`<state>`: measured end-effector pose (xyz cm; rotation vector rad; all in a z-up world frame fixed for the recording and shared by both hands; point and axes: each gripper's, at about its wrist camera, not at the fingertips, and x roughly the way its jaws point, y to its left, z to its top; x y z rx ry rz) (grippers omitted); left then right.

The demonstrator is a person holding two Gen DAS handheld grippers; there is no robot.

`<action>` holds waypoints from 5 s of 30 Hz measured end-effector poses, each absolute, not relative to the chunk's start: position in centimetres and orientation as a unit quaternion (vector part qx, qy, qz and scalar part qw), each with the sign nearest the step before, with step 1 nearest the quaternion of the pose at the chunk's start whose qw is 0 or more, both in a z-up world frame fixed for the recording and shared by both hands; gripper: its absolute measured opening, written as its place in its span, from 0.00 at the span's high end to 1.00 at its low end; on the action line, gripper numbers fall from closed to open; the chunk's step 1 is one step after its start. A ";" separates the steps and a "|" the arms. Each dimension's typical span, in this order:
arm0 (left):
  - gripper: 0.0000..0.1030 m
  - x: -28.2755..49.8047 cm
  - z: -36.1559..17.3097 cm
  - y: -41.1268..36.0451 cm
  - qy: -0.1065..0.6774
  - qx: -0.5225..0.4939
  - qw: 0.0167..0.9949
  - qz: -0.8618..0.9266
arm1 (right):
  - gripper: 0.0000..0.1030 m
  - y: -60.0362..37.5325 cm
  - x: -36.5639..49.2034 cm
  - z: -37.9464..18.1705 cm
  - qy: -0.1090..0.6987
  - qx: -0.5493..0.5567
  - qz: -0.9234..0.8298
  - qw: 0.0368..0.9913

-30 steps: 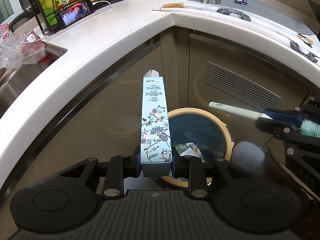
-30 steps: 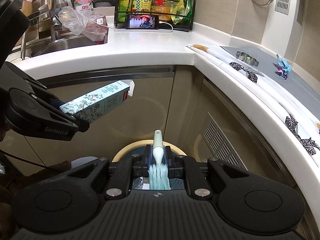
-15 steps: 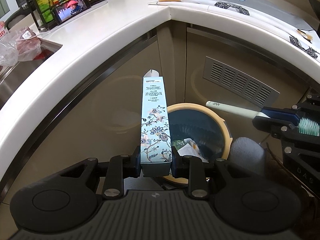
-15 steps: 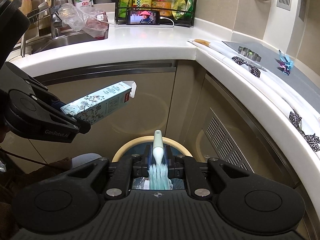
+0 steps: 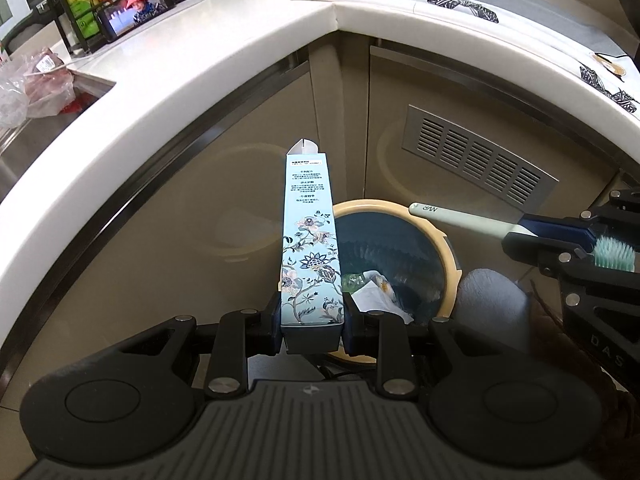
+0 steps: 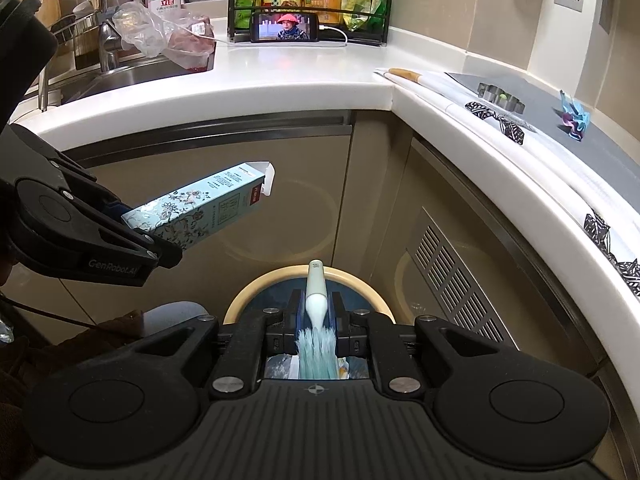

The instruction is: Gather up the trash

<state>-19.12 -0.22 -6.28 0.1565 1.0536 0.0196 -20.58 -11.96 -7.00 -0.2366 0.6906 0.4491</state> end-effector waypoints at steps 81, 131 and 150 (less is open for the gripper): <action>0.00 -3.2 -27.7 -0.4 0.700 0.086 0.708 -0.021 | 0.36 -9.9 -2.7 -23.4 0.556 -0.094 0.118 0.818; 0.00 -17.0 -11.9 -1.4 0.545 0.125 0.828 0.032 | 0.00 -11.4 -19.1 -9.1 0.363 -0.118 0.163 0.910; 0.00 -17.1 -11.7 -1.1 0.545 0.126 0.829 0.031 | 0.00 -11.3 -18.8 -9.4 0.370 -0.116 0.165 0.907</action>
